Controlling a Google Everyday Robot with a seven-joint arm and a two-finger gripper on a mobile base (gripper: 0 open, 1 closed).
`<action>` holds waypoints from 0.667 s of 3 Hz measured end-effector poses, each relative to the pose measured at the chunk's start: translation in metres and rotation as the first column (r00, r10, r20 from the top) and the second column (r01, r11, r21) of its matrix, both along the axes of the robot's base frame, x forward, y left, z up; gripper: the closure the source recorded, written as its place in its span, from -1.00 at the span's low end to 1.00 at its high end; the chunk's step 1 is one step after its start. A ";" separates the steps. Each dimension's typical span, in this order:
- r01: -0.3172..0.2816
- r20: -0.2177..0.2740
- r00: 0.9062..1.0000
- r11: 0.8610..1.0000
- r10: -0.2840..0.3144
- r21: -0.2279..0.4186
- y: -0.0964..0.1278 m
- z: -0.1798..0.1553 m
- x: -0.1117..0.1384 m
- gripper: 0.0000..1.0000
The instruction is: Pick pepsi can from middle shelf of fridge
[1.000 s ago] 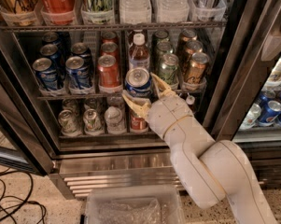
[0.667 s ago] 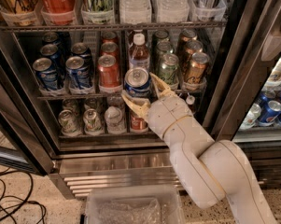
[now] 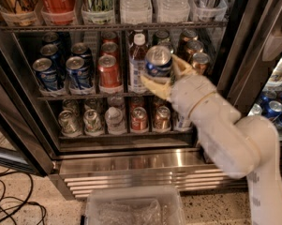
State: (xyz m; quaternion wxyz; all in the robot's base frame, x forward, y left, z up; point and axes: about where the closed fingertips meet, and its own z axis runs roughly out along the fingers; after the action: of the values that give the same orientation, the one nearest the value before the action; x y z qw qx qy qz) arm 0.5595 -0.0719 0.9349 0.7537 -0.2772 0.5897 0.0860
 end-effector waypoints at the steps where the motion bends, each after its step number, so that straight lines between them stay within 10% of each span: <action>1: -0.072 -0.039 0.996 0.994 0.075 0.086 -0.041 0.022 0.020 1.00; 2: -0.136 -0.057 0.989 0.989 0.139 0.055 -0.038 0.022 0.011 1.00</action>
Offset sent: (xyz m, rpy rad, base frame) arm 0.0174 -0.0359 0.0196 0.0699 0.0256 0.0397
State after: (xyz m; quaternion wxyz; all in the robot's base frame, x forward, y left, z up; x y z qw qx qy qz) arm 0.5708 -0.1094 0.9565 0.7346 -0.2952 0.5892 0.1614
